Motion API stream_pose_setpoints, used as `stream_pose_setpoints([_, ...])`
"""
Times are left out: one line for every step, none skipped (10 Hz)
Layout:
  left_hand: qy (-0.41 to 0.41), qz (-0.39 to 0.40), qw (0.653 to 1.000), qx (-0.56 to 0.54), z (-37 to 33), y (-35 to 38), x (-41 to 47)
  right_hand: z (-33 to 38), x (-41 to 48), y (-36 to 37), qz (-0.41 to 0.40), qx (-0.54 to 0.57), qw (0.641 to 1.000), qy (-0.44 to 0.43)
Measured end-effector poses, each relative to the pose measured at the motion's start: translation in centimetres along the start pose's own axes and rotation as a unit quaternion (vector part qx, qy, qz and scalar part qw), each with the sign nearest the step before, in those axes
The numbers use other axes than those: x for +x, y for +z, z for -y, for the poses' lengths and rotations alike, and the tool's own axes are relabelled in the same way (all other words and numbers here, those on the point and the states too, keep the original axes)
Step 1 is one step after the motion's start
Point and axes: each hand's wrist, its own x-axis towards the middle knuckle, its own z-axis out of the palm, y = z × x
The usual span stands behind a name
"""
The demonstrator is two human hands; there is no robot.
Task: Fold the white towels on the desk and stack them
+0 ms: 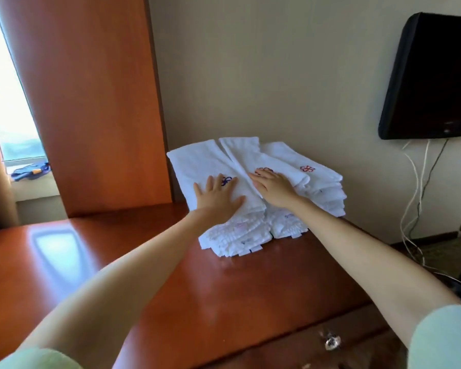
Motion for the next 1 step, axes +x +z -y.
stream_pose_setpoints([0.037, -0.076, 0.992, -0.095, 0.63, -0.64, -2.24, 0.55, -2.07, -1.69, -0.051, 0.176, 0.983, -0.001])
